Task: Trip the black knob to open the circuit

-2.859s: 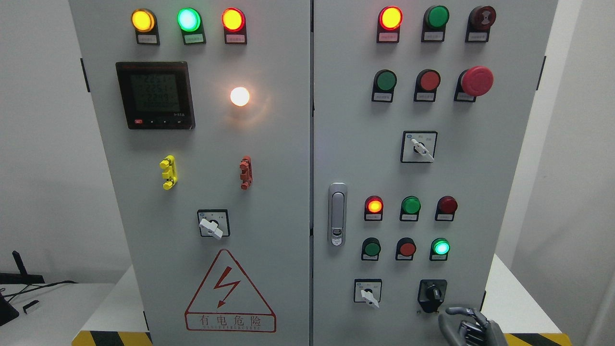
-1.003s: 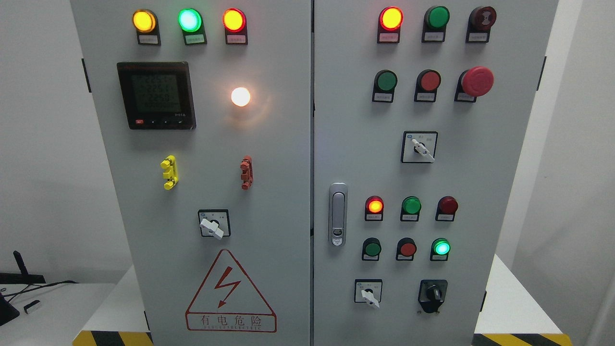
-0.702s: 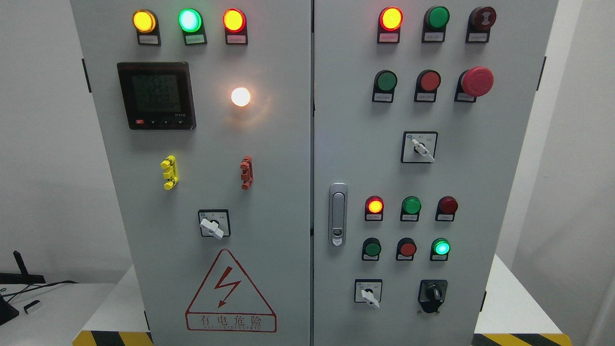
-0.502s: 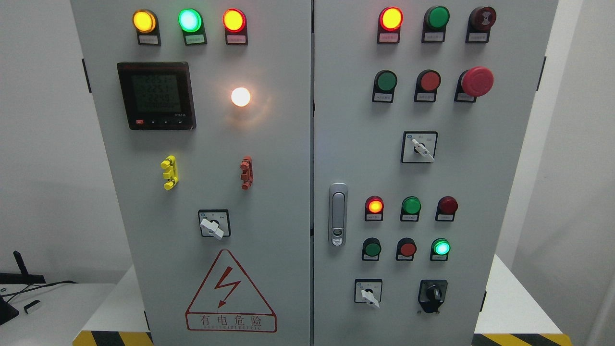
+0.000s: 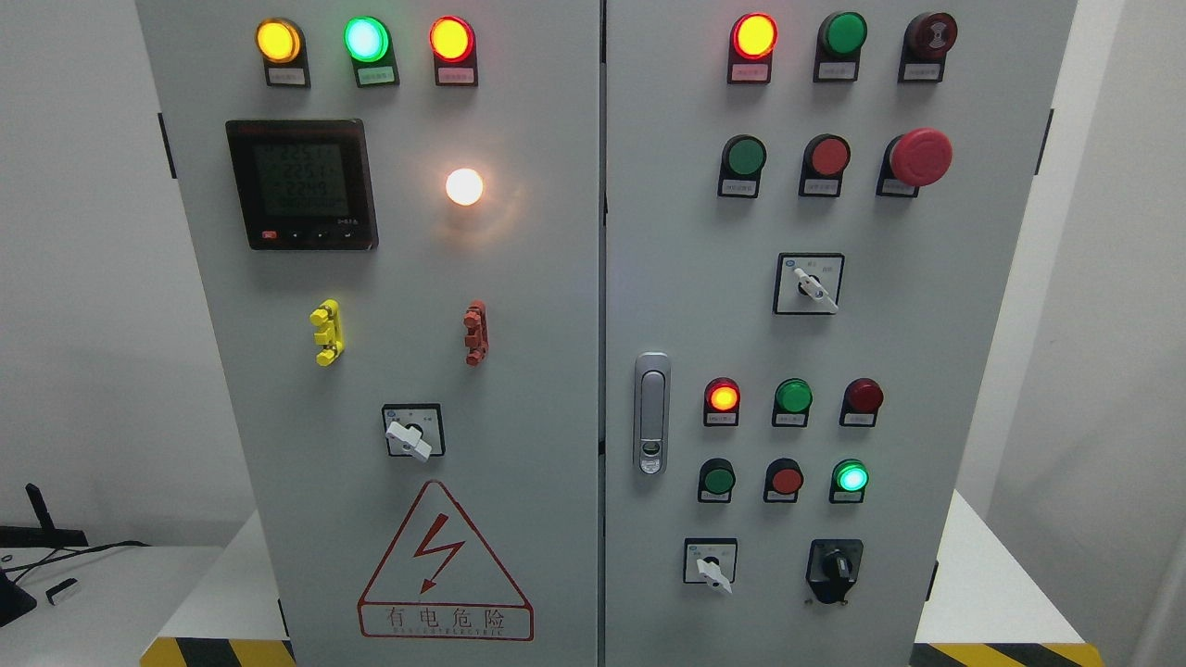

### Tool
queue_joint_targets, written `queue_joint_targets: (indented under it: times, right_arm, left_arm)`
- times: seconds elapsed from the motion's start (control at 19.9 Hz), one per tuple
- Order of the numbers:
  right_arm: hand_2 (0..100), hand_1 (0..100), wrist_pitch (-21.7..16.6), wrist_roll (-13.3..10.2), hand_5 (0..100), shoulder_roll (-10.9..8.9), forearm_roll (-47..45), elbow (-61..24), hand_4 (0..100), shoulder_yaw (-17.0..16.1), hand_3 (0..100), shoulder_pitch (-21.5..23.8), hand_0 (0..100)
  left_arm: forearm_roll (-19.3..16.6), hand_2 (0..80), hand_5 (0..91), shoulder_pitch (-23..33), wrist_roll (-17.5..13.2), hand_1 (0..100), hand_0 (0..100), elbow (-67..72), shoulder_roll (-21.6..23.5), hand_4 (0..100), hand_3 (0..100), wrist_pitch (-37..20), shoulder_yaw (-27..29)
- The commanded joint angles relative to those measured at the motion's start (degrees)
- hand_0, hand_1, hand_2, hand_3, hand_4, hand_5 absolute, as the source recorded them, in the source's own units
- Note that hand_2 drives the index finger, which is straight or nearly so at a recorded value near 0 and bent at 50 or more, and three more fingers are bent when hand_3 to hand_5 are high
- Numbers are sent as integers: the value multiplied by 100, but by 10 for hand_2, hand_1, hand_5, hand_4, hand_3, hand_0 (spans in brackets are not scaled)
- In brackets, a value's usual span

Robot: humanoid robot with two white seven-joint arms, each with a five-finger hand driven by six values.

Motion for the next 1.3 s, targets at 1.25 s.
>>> queue_joint_targets:
  times: [1.25]
  right_arm:
    - [179,42,7,-7,218,-80,0,-90,221,-37,273,53,0]
  left_arm:
    - [-176,0,0,0,3,389,120,0,1,0,0,3,0]
